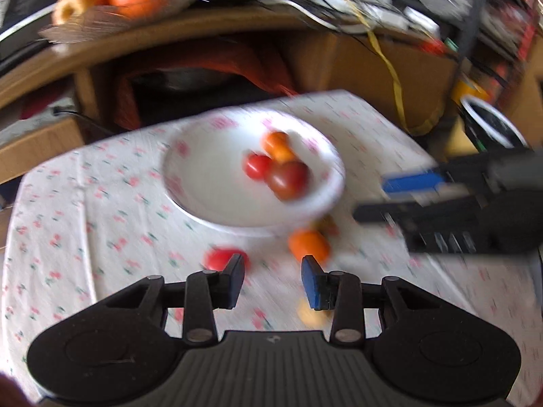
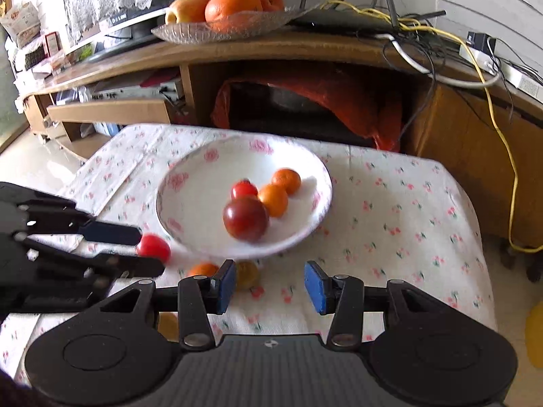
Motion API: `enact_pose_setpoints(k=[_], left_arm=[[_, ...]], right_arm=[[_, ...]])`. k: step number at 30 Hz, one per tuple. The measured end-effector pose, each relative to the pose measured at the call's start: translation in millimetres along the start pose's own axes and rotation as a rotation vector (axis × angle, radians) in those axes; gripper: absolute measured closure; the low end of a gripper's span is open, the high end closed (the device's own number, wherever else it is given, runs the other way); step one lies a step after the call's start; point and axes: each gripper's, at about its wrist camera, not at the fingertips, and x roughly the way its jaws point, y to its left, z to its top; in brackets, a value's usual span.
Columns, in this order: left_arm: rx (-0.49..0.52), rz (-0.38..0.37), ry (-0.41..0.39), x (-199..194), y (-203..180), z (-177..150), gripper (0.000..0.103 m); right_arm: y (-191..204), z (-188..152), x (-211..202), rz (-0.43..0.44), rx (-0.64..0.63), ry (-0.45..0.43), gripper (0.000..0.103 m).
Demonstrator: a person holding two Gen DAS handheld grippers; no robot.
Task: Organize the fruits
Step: 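Grasp a small brown potato with the left tool while the right tool grasps the orange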
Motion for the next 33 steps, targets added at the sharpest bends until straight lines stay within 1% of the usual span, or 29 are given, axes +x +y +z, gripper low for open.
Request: enact_pose_setpoints(k=[2, 3, 4, 6, 8, 12, 13, 14, 18, 22, 25, 27, 31, 33], left_arm=[[0.041, -0.032, 0.028, 1, -12, -9, 0.058], [0.062, -0.036, 0.042, 2, -18, -14, 0.058], [0.081, -0.031, 0.050, 4, -22, -18, 0.058], [0.122, 0.002, 0.062, 11, -30, -23, 0.058], [0.119, 0.013, 0.066, 18, -32, -25, 0.057], [0.122, 0.019, 0.038, 24, -36, -22, 0.057], [0.124, 0.023, 0.037, 25, -36, -22, 0.060], [0.131, 0.022, 0.034, 24, -38, -23, 0.066], [0.140, 0.010, 0.041, 19, -36, -26, 0.066], [0.146, 0.017, 0.039, 14, -31, -30, 0.066], [0.126, 0.015, 0.043, 12, -26, -33, 0.066], [0.121, 0.013, 0.047, 11, -24, -35, 0.066], [0.118, 0.005, 0.048, 9, -22, -37, 0.066], [0.114, 0.001, 0.049, 8, -21, -37, 0.066]], right_arm=[[-4, -5, -1, -0.010, 0.012, 0.009, 0.064], [-6, -6, -1, -0.009, 0.021, 0.015, 0.064], [-7, -8, -1, -0.005, 0.030, 0.021, 0.064], [-9, -10, -1, 0.002, 0.045, 0.031, 0.064], [-8, -11, 1, 0.015, 0.054, 0.039, 0.064], [-1, -10, 3, 0.042, 0.047, 0.043, 0.064], [1, -10, 4, 0.048, 0.043, 0.047, 0.064], [2, -10, 6, 0.055, 0.040, 0.052, 0.064], [10, -11, 15, 0.085, 0.034, 0.081, 0.064], [18, -11, 26, 0.105, 0.043, 0.105, 0.064], [23, -11, 35, 0.123, 0.061, 0.118, 0.064], [26, -10, 41, 0.125, 0.071, 0.122, 0.062], [31, -6, 47, 0.110, 0.063, 0.104, 0.059], [34, -5, 47, 0.085, 0.049, 0.105, 0.065]])
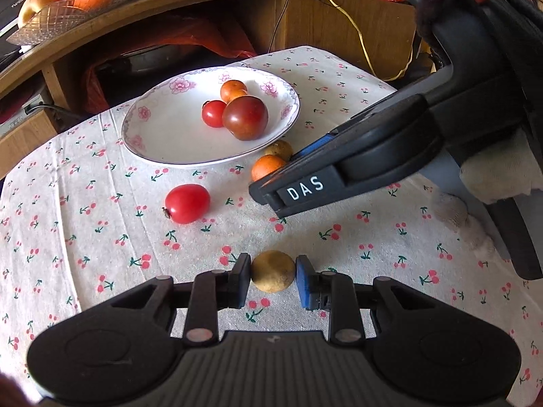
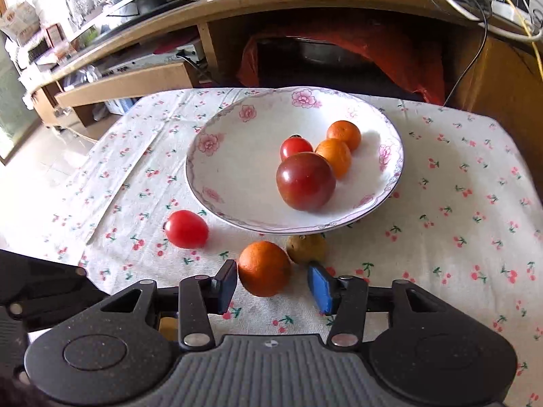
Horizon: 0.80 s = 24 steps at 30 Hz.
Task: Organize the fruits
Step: 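Grasp a small brown potato with the left tool while the right tool grasps the orange, then carry the potato and orange over the bowl and open both tools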
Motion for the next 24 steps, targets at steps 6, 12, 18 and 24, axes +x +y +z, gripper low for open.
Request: enact_pose_setpoints(k=[6, 12, 18, 24], left_arm=[[-0.005, -0.004, -0.007, 1, 2, 2, 0.066], [0.008, -0.023, -0.008, -4, -4, -5, 0.066], [0.046, -0.010, -0.021, -5, -10, -11, 0.064], [0.045, 0.040, -0.023, -6, -13, -14, 0.052]], right_arm=[[-2, -7, -12, 0.002, -0.029, 0.011, 0.079], [-14, -33, -53, -0.035, 0.001, 0.018, 0.079], [-24, -69, -74, -0.131, -0.017, 0.096, 0.078], [-24, -79, -70, -0.139, -0.021, 0.069, 0.070]])
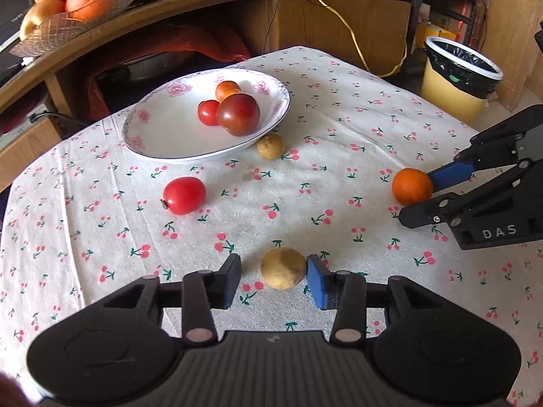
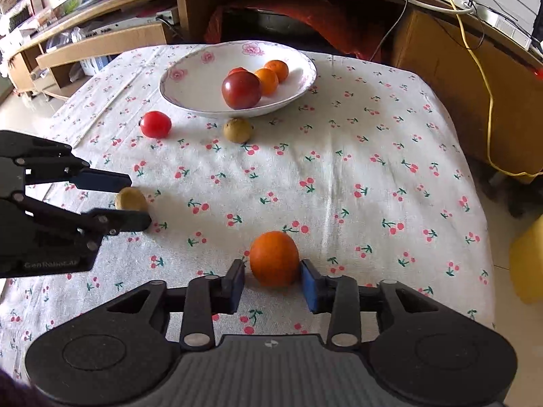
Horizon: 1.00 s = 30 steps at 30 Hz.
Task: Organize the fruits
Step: 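Carry the potato and orange over the bowl and open both tools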
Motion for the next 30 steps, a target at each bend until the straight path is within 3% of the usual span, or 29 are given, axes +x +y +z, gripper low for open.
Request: enact_pose_setpoints(k=[10, 17, 20, 23, 30], left_arm=[[-0.012, 0.056, 0.027, -1, -10, 3, 0.054], [-0.049, 0.061, 0.046, -1, -15, 5, 0.064], [-0.039, 0.070, 0.061, -2, -19, 6, 0.066], [-0.032, 0.077, 0.067, -2, -20, 8, 0.066], [-0.069, 0.071, 0.001, -11, -12, 31, 0.066]], right_arm=[[-9, 1, -2, 0.025, 0.008, -0.008, 0.070], [-10, 7, 3, 0.038, 0.007, -0.012, 0.070], [-8, 8, 4, 0.035, -0.004, -0.007, 0.079], [-1, 10, 2, 0.010, -0.040, -0.007, 0.080], [4, 24, -6, 0.014, -0.042, -0.053, 0.080]])
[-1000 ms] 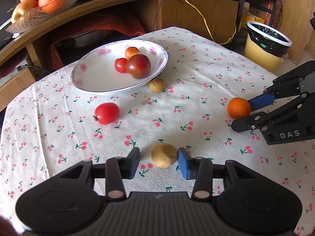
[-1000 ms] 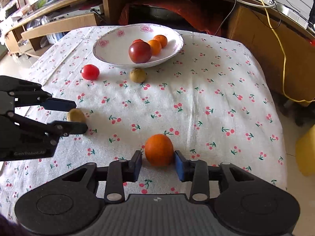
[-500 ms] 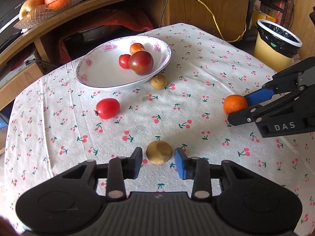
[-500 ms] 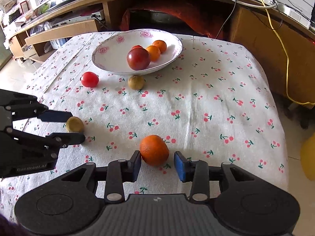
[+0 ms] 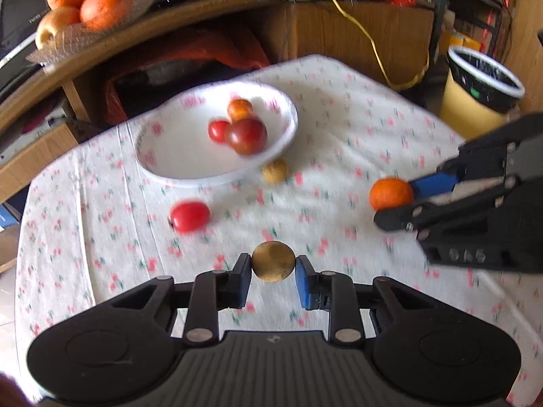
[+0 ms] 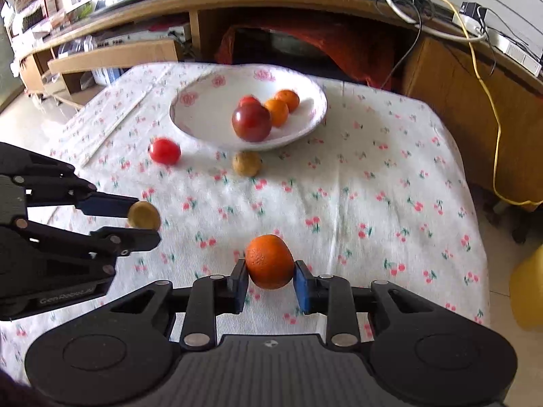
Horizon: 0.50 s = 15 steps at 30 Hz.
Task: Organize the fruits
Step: 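Carry the potato and orange over the bowl and open both tools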
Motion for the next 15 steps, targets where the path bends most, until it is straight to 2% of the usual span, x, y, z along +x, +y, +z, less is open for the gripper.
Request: enact_pose_setpoints(k=[6, 15], left_arm=[[-0.030, 0.011, -0.064, 2, 12, 28, 0.066], [-0.041, 0.044, -0.094, 20, 31, 55, 0.066]], right_arm=[[-2, 24, -2, -0.003, 0.022, -0.054, 0.080], [-2, 63, 8, 0.009, 0.026, -0.113, 0.080]])
